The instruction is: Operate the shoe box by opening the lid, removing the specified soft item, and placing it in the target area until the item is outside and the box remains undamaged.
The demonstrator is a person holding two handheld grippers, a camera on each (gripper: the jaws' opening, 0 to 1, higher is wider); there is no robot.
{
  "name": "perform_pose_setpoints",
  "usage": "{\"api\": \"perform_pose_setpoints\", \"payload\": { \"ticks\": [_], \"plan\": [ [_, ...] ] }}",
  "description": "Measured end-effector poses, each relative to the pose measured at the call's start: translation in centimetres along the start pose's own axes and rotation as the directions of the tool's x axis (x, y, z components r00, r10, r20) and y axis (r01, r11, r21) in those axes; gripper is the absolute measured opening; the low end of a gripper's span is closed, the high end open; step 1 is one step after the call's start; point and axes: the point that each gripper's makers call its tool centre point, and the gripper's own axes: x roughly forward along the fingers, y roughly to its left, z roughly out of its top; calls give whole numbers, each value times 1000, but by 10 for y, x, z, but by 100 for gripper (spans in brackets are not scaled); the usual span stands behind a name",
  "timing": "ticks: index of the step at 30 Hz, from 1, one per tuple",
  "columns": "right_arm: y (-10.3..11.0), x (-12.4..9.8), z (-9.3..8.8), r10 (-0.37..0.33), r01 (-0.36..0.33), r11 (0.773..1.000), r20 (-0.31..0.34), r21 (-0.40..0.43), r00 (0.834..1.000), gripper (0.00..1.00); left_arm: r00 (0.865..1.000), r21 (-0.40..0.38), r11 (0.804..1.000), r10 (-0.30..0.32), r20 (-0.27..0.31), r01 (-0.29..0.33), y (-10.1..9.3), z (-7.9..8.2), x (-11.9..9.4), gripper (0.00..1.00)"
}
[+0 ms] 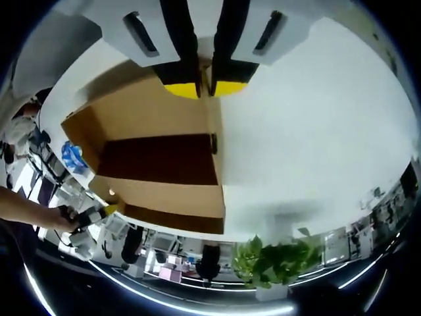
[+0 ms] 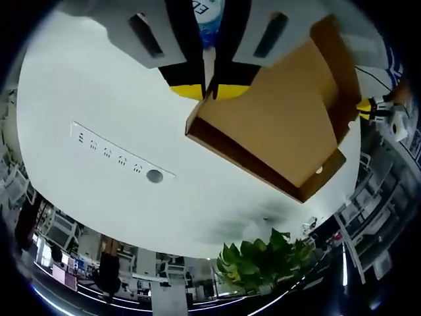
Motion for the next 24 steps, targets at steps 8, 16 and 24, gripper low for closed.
{"api": "perform_pose_setpoints", "payload": {
  "ticks": [8, 16, 24],
  "plan": [
    [7, -19, 10, 6, -4, 999, 67, -37, 998, 1, 1000, -5, 1000, 1, 7, -1, 0, 0, -1, 3],
    [16, -40, 15, 20, -14, 999, 124, -51, 992, 1, 1000, -4, 1000, 0, 10, 0, -1, 1, -2, 3],
    [25, -57, 15, 34, -25, 998, 174, -55, 984, 0, 1000, -4, 1000, 2, 17, -2, -1, 1, -2, 3]
  ]
}}
